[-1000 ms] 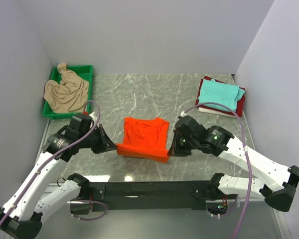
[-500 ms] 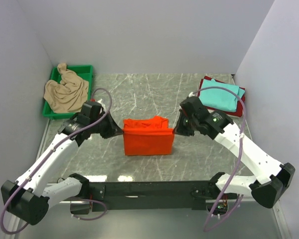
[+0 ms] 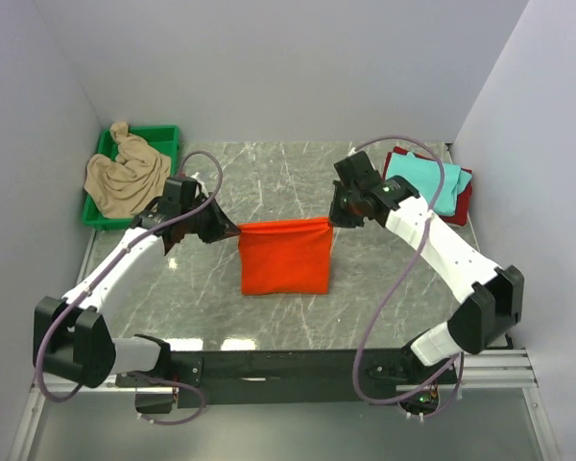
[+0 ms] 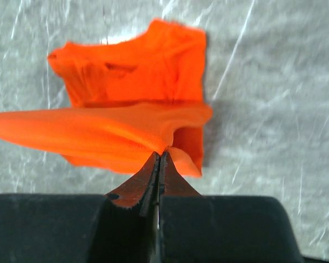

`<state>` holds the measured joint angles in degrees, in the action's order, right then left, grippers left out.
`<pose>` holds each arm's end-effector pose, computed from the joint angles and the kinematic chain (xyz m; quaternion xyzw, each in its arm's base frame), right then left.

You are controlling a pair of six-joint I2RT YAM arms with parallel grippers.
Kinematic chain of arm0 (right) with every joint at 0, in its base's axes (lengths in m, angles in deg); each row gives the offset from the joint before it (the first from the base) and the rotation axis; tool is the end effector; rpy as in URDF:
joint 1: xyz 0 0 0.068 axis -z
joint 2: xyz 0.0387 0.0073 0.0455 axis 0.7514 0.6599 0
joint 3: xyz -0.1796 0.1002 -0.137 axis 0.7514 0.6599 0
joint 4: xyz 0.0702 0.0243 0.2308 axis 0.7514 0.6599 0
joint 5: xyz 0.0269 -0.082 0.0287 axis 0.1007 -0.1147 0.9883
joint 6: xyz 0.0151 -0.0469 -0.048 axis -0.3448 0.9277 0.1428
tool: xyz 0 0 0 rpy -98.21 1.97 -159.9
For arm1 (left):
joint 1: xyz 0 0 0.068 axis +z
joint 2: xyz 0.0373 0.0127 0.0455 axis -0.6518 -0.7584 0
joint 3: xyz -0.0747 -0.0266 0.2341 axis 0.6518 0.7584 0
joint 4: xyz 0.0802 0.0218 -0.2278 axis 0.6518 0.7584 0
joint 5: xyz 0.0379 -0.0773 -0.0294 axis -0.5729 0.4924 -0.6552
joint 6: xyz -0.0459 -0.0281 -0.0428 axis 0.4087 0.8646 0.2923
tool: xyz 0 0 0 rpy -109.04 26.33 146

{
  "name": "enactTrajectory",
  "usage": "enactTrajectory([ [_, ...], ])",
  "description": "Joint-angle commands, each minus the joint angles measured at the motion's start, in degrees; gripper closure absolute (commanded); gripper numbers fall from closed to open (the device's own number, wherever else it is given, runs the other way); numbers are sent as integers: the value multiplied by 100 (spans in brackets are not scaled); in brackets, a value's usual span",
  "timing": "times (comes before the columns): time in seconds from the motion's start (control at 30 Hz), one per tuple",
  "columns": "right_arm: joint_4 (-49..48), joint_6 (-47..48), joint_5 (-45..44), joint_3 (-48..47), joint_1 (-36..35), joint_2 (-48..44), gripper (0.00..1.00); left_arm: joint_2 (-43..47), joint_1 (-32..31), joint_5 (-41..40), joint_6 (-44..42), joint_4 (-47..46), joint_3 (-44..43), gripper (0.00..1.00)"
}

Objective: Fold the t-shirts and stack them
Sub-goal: Fold the tshirt

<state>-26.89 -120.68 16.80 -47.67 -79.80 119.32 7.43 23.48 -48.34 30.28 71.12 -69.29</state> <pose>0.2591 0.1518 0.2914 0.0495 0.9480 0.1454 0.2786 0.2575 -0.0985 0.2465 -0.1618 0.8940 -0.3323 0.2532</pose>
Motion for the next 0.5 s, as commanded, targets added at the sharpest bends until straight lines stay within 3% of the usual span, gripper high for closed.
enactTrajectory([
  [0.0, -42, 494, -517, -473, 279, 321, 100, -245, 216, -167, -212, -378, -251, 100],
  [0.47, -350, 951, -342, -1054, 534, 2158, 100, -1124, 392, 9, -36, -1002, -66, 100],
])
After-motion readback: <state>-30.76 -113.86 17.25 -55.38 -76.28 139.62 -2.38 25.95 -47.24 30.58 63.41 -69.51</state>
